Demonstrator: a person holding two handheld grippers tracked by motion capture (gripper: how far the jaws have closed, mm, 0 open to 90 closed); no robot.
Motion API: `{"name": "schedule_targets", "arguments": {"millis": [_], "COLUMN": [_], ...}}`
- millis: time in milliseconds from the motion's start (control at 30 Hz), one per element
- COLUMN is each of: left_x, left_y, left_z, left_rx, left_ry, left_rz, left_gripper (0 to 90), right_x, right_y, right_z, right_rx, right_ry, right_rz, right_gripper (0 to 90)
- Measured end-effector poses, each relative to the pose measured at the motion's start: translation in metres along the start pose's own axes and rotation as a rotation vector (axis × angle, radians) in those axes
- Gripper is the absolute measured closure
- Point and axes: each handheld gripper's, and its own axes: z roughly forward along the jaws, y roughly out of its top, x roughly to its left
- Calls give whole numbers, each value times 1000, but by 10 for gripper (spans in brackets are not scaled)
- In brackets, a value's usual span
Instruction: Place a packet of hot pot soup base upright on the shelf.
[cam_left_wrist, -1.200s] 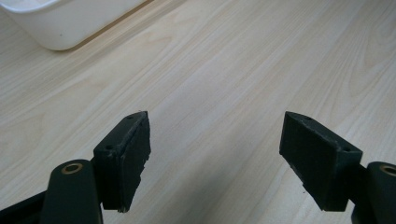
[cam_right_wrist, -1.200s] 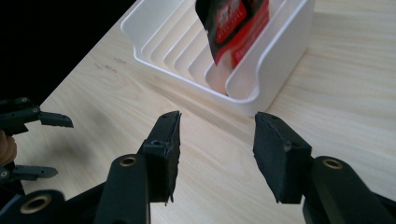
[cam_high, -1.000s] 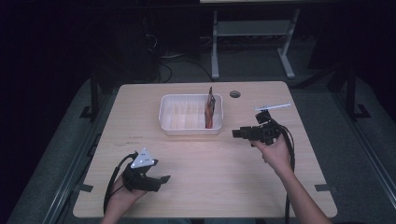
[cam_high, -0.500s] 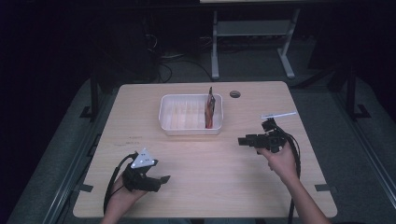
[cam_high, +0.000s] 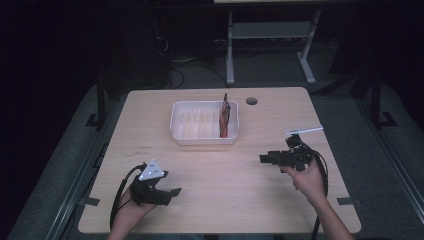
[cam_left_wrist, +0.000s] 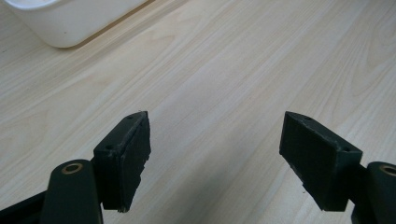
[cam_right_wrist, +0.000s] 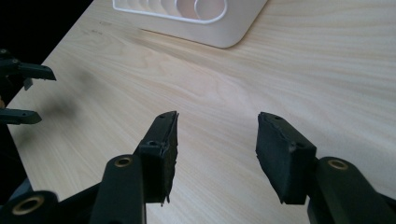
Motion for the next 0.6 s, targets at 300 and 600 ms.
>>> {"name": "schedule_targets", "arguments": {"millis": [300, 600], "left_x": [1, -1], "left_y": [0, 0], "left_z": [0, 1], "left_rx": [2, 4], "left_ry": [0, -3], "left_rz": [-6, -1], "left_gripper": [243, 243], "right_x": [-5, -7], "right_y": [-12, -23], "right_z": [-2, -3], "right_rx": [9, 16], "right_ry": [1, 0], "right_rz": [-2, -9], "right_gripper": [474, 471]}}
